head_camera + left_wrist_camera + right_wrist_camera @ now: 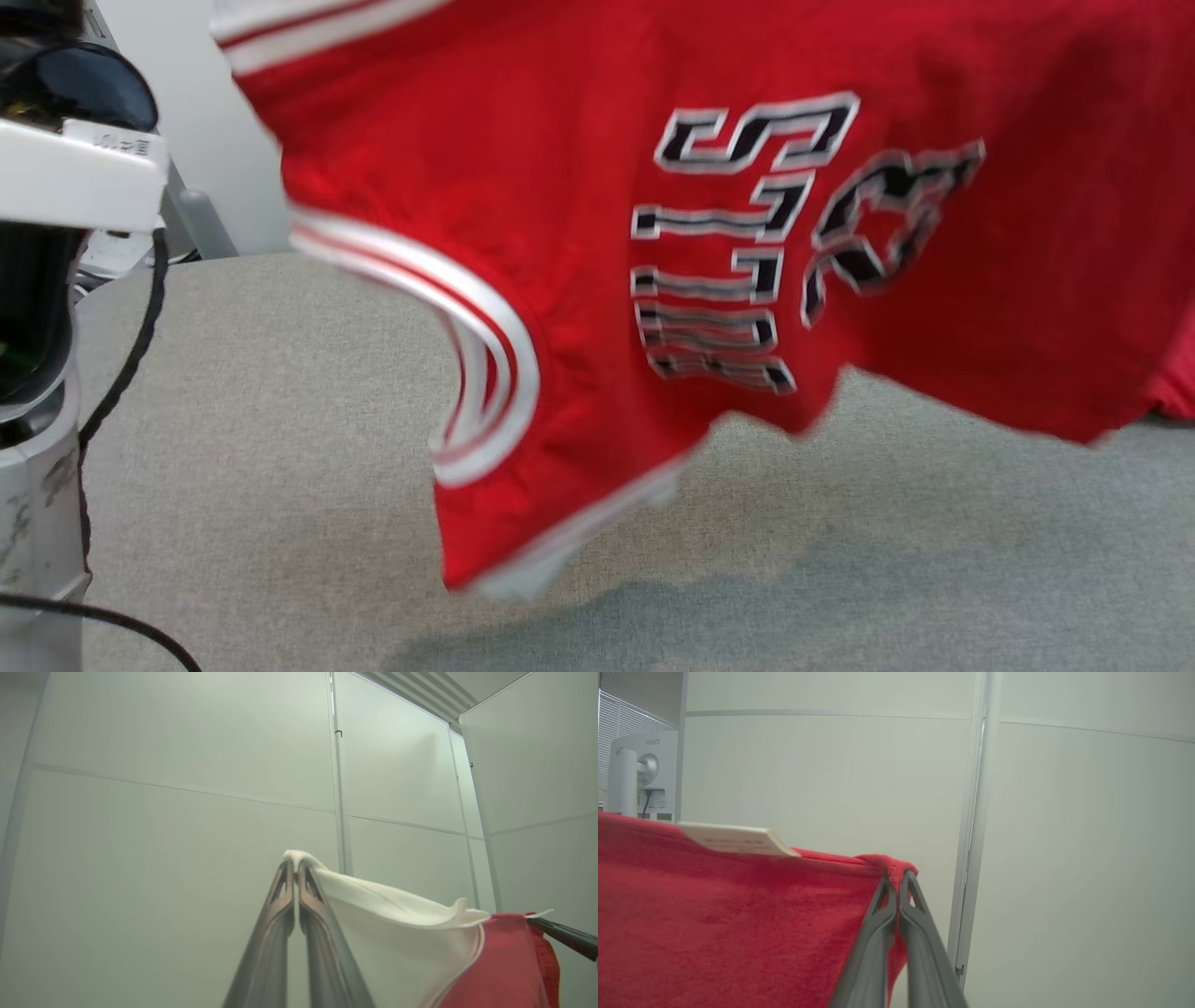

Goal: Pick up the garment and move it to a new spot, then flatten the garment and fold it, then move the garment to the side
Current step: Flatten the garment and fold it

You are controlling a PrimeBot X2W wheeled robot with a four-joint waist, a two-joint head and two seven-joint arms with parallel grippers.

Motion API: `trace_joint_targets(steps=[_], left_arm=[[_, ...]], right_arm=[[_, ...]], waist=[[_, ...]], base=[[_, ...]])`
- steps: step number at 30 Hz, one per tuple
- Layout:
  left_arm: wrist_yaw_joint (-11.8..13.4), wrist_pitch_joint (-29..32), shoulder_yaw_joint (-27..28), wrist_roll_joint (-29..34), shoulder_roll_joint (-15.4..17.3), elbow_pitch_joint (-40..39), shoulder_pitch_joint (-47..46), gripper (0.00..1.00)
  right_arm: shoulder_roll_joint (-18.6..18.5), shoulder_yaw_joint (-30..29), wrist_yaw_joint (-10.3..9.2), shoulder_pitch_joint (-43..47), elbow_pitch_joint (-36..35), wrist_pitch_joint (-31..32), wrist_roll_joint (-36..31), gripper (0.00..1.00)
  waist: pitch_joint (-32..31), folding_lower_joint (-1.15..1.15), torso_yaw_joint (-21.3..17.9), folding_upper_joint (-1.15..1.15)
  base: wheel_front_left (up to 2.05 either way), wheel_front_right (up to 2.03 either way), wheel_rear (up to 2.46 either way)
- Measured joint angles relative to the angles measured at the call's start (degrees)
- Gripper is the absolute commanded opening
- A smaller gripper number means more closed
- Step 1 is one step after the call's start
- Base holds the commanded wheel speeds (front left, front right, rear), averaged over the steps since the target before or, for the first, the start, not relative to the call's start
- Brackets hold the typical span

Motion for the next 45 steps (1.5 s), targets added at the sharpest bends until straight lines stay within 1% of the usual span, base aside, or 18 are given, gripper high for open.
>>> trace_joint_targets(steps=[1,2,3,6,9,11,12,13,15,18,21,24,28,31,35,40,44,45], left_arm=[[0.5,1.7,-0.3,-0.7,0.1,0.7,0.0,0.0],[0.5,3.9,-1.4,-1.8,0.2,4.1,0.0,0.0],[0.5,4.4,-2.0,-2.0,0.1,7.0,0.0,0.0],[-0.7,2.9,-3.9,-0.9,-0.2,19.3,-1.1,0.0],[-3.5,-3.1,-6.3,2.2,-1.7,34.3,-5.8,0.0],[-6.1,-9.0,-7.7,4.6,-2.8,42.8,-10.7,0.0],[-6.6,-12.7,-8.3,6.3,-3.2,46.6,-13.7,0.0],[-6.6,-12.7,-8.3,6.3,-3.2,46.6,-13.7,0.0],[-8.2,-19.7,-8.7,8.3,-4.4,51.8,-20.1,0.0],[-9.9,-26.8,-9.5,9.2,-5.0,56.4,-27.6,0.0],[-10.7,-28.0,-12.0,8.4,-6.1,59.3,-27.7,0.0],[-10.7,-28.5,-15.3,6.0,-6.3,60.3,-23.0,0.0],[-10.8,-29.1,-18.5,2.0,-6.4,62.6,-13.1,0.0],[-11.2,-29.6,-19.0,-0.2,-6.6,65.7,-6.4,0.0],[-11.2,-30.0,-19.0,-2.1,-6.3,66.2,-0.8,0.0],[-11.2,-30.0,-16.0,-1.1,-5.2,59.5,5.6,0.0],[-11.1,-30.0,-14.1,2.4,-3.9,52.9,13.8,0.0],[-10.6,-30.0,-13.9,2.9,-3.9,51.2,15.9,0.0]], right_arm=[[0.1,0.3,0.0,0.0,0.2,1.6,0.0,0.0],[1.5,2.1,0.0,0.0,2.5,3.9,-0.1,0.0],[2.6,3.7,0.0,0.0,4.8,4.6,-0.4,0.0],[5.7,11.1,0.0,-2.8,15.1,4.6,-3.8,0.0],[8.8,17.4,0.01,-9.7,27.9,-0.1,-7.8,0.0],[10.4,19.6,0.09,-15.4,35.5,-6.6,-10.7,0.0],[10.6,20.3,0.11,-18.5,38.7,-10.8,-12.6,0.0],[10.6,20.3,0.11,-18.5,38.7,-10.8,-12.6,0.0],[10.0,20.8,0.1,-25.0,43.8,-19.1,-16.5,0.0],[8.9,24.8,0.1,-33.0,49.8,-26.2,-21.4,0.0],[8.7,28.0,0.1,-34.0,55.4,-29.3,-22.7,0.0],[8.6,29.9,0.1,-31.4,58.9,-30.8,-23.1,0.0],[9.4,29.8,0.1,-23.8,61.2,-31.3,-21.6,0.0],[11.3,27.9,0.16,-15.7,60.7,-31.3,-19.9,0.0],[12.5,24.0,0.18,-7.3,55.2,-31.3,-19.3,0.0],[12.5,17.0,0.18,1.1,46.3,-31.3,-20.8,0.0],[13.4,11.5,0.19,8.7,40.7,-31.3,-22.6,0.0],[13.9,10.4,0.19,10.6,40.0,-31.3,-23.0,0.0]], waist=[[0.3,0.0,0.0,0.0],[1.0,0.0,0.2,0.0],[1.4,0.0,0.3,0.0],[2.9,0.0,0.6,0.0],[3.2,0.0,1.4,0.0],[2.6,0.0,1.9,0.0],[2.3,0.0,2.1,0.0],[2.3,0.0,2.1,0.0],[2.0,0.0,2.8,0.0],[2.7,0.0,3.5,0.0],[4.3,0.0,4.0,0.0],[7.0,0.0,4.2,0.0],[11.6,0.0,4.3,0.0],[14.8,0.0,4.2,0.0],[17.4,0.0,3.1,0.0],[16.9,0.0,1.6,0.0],[15.0,0.0,1.1,0.0],[14.4,0.0,1.1,0.0]], base=[[0.0,0.0,0.0],[0.0,0.0,0.0],[0.0,0.0,0.0],[0.0,0.0,0.0],[0.0,0.0,0.0],[0.0,0.0,0.0],[0.0,0.0,0.0],[0.0,0.0,0.0],[0.0,0.0,0.0],[0.0,0.0,0.0],[0.0,0.0,0.0],[0.0,0.0,0.0],[0.0,0.0,0.0],[0.0,0.0,0.0],[0.0,0.0,0.0],[0.0,0.0,0.0],[0.0,0.0,0.0],[0.0,0.0,0.0]])
